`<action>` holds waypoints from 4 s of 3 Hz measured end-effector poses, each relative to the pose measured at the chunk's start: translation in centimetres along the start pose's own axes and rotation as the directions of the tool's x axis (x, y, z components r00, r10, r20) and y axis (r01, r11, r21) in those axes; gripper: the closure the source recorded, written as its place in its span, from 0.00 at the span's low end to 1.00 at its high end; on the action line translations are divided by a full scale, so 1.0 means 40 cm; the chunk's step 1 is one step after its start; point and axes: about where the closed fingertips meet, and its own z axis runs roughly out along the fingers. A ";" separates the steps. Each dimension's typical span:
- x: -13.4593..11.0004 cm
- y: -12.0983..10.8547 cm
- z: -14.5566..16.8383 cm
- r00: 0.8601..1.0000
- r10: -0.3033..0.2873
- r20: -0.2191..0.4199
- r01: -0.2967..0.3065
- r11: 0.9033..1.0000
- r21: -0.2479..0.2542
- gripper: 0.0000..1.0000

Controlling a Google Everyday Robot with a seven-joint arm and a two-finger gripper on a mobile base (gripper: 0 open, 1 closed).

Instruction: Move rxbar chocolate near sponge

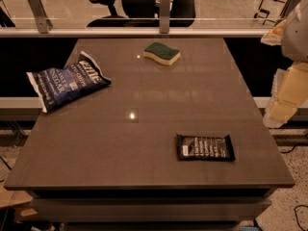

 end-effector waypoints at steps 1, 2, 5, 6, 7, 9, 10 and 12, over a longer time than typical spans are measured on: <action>-0.012 0.004 -0.003 1.000 -0.005 0.001 0.005 1.000 0.009 0.00; -0.041 0.031 -0.002 1.000 -0.010 -0.006 0.010 1.000 0.013 0.00; -0.094 0.106 0.082 1.000 -0.008 -0.026 0.008 1.000 -0.002 0.00; -0.089 0.120 0.142 0.998 -0.025 -0.051 0.025 1.000 -0.004 0.00; -0.075 0.135 0.205 0.997 -0.024 -0.072 0.024 1.000 -0.006 0.00; -0.070 0.182 0.294 0.987 -0.066 -0.145 0.061 0.997 -0.039 0.00; -0.079 0.199 0.333 0.982 -0.101 -0.161 0.089 0.993 -0.079 0.00; -0.083 0.207 0.363 0.979 -0.122 -0.165 0.104 0.988 -0.114 0.00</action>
Offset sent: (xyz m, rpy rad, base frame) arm -0.0182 0.0361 -0.0052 -0.0227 0.0036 0.0076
